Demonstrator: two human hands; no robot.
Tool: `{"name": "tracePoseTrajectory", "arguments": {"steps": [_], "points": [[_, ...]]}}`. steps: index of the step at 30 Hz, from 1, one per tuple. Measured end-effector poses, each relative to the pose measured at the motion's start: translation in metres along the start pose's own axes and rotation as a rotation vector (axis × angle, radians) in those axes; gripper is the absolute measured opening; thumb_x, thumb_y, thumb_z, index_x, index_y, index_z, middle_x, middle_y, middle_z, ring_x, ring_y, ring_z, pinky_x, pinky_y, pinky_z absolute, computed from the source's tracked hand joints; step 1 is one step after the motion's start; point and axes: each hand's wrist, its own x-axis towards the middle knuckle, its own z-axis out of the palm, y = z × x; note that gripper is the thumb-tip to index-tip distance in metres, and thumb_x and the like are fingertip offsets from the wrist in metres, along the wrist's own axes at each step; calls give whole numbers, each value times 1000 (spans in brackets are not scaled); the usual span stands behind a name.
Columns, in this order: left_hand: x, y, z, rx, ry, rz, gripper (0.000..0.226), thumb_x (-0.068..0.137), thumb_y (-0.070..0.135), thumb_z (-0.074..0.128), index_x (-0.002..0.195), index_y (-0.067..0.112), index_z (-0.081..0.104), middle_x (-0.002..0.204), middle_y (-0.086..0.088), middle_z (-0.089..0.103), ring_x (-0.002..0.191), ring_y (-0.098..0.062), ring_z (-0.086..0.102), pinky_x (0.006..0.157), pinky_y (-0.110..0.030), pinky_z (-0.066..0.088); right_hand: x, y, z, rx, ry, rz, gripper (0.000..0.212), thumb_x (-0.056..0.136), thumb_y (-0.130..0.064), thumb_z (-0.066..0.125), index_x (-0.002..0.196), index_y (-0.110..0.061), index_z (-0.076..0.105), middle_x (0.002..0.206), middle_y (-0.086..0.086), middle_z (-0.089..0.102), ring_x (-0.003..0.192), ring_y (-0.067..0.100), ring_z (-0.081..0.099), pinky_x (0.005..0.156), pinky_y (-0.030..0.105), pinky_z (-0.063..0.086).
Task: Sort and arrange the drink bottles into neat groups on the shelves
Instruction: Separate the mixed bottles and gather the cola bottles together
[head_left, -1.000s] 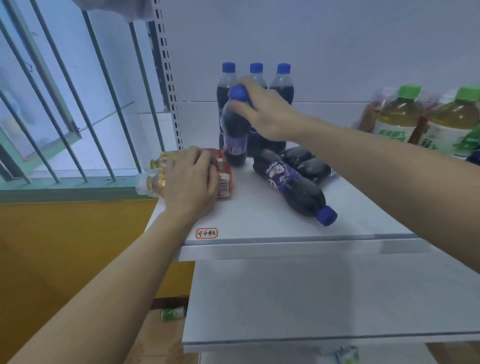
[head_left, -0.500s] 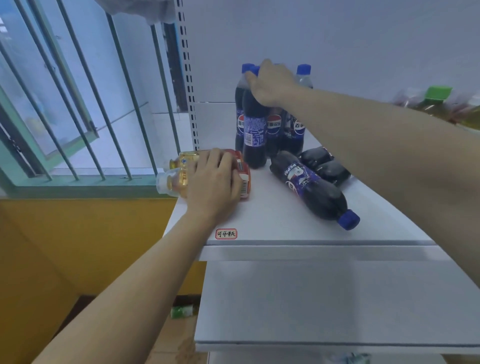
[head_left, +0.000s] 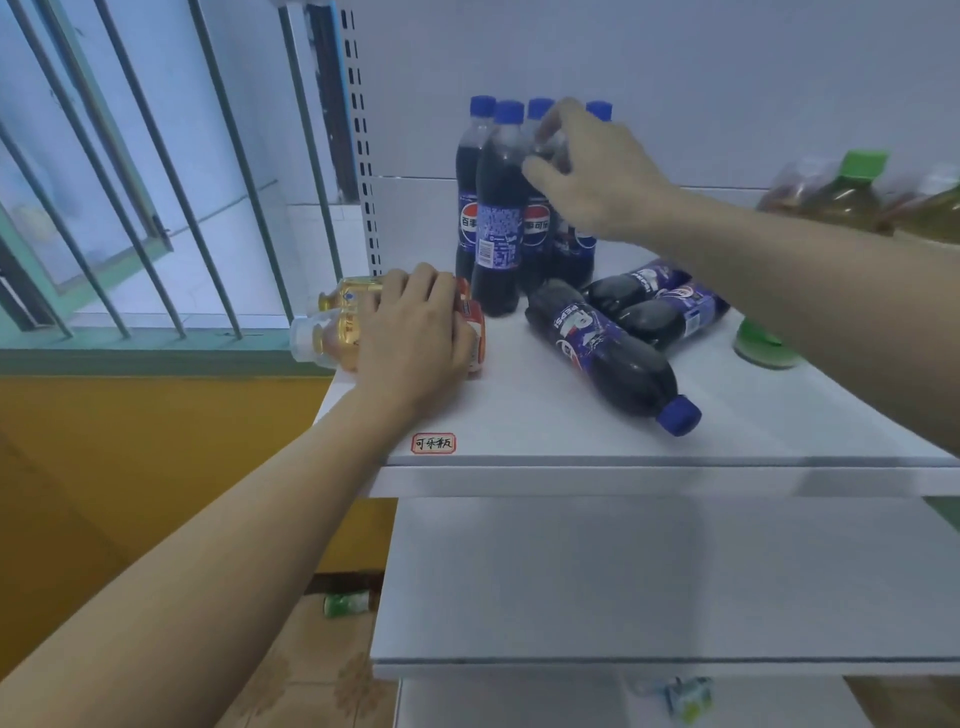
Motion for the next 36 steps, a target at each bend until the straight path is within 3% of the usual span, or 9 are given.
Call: {"name": "tracePoseTrajectory", "arguments": {"steps": [3, 8, 10, 12, 16, 19, 24, 29, 36], "points": [[19, 4, -2, 52, -80, 5, 28, 101, 38, 40, 111, 16, 54, 110, -8, 60, 102, -28, 53, 90, -46, 43, -45, 11, -20, -116, -225, -147, 20, 98, -41, 58, 100, -21, 59, 87, -6, 65, 81, 20, 61, 67, 32, 41], [41, 8, 1, 3, -213, -10, 28, 99, 40, 42, 90, 16, 52, 84, -7, 61, 77, -25, 56, 75, -42, 52, -105, 21, -45, -440, -625, 95, 57, 73, -93, 43, 92, -40, 42, 71, -13, 63, 69, 14, 61, 53, 28, 37], [44, 8, 4, -6, -245, -35, 30, 98, 43, 43, 90, 16, 54, 82, -7, 61, 75, -26, 58, 74, -43, 56, -122, 22, -44, -413, -785, 230, 62, 62, -93, 56, 93, -43, 37, 58, -18, 68, 55, 11, 69, 50, 25, 42], [44, 8, 7, -1, -212, -25, 30, 96, 43, 43, 87, 17, 54, 79, -7, 60, 72, -26, 57, 67, -40, 53, -132, 25, -37, -344, -869, 311, 67, 63, -75, 73, 96, -31, 34, 59, -7, 71, 49, 12, 70, 53, 27, 49], [39, 9, 11, 10, -124, 2, 29, 94, 41, 43, 84, 16, 54, 76, -6, 58, 69, -24, 53, 59, -36, 41, -129, 26, -32, -220, -817, 286, 53, 73, -42, 82, 90, -31, 33, 75, 0, 69, 51, 14, 71, 48, 25, 49], [31, 9, 11, 49, -31, 56, 28, 95, 38, 41, 84, 14, 53, 78, -5, 56, 72, -27, 52, 64, -38, 41, -110, 21, -50, -213, -714, 249, 51, 73, -45, 85, 92, -31, 39, 82, -1, 66, 56, 14, 64, 41, 19, 43], [13, 7, 14, 24, 108, 140, 21, 95, 32, 44, 86, 14, 52, 80, -5, 53, 74, -26, 47, 70, -40, 42, -59, 15, -78, -97, -452, 212, 36, 81, -53, 74, 102, -33, 53, 99, 9, 70, 71, 24, 65, 66, 42, 55], [12, 7, 15, 2, 124, 131, 21, 96, 32, 46, 91, 14, 56, 82, -4, 56, 76, -23, 47, 71, -38, 43, -5, 12, -62, -8, -131, 208, 26, 93, -47, 62, 103, -23, 61, 108, 3, 60, 74, 13, 55, 50, 26, 44], [12, 3, 18, 23, 156, 195, 20, 96, 31, 46, 91, 14, 54, 85, -5, 55, 78, -18, 37, 71, -34, 32, 34, 11, -32, 82, -120, 272, 41, 87, -49, 71, 109, -15, 64, 97, 6, 71, 69, 20, 71, 48, 25, 56]]}}
